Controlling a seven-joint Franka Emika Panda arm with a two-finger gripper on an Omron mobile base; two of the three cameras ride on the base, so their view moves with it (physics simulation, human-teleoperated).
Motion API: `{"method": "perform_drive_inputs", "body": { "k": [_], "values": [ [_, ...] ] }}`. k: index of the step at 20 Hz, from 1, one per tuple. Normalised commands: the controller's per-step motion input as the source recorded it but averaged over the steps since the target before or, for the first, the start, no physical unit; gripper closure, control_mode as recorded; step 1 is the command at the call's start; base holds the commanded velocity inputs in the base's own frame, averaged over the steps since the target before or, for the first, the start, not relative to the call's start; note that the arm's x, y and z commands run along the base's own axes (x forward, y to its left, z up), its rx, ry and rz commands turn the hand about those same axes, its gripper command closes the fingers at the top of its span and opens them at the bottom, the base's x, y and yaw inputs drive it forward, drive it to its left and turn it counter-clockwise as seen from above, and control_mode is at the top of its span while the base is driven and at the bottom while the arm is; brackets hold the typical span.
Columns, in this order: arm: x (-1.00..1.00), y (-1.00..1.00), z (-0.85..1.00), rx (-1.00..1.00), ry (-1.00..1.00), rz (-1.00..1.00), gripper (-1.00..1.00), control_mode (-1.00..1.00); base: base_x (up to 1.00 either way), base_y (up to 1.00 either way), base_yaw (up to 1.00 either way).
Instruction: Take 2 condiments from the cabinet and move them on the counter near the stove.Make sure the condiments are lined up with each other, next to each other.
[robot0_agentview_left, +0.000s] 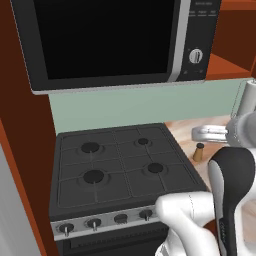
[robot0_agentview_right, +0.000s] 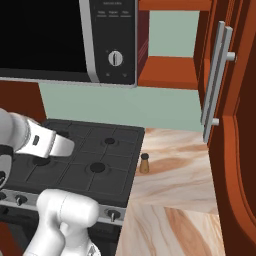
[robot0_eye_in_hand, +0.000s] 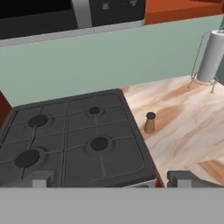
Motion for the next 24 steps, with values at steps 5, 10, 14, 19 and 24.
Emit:
{"method": "perform_drive_inputs", "body": {
  "k": [5,10,14,19,24],
  "values": [
    [-0.04,0.0,0.0,0.0,0.0,0.0,-1.0,1.0,-0.08,0.05,0.01],
    [0.0,0.0,0.0,0.0,0.0,0.0,-1.0,1.0,-0.81,0.75,0.1],
    [0.0,0.0,0.0,0.0,0.0,0.0,-1.0,1.0,-0.86,0.98,0.12],
    [0.0,0.0,0.0,0.0,0.0,0.0,-1.0,1.0,-1.0,0.78,0.19],
    [0.0,0.0,0.0,0.0,0.0,0.0,-1.0,1.0,-0.88,0.83,0.25]
  ]
}}
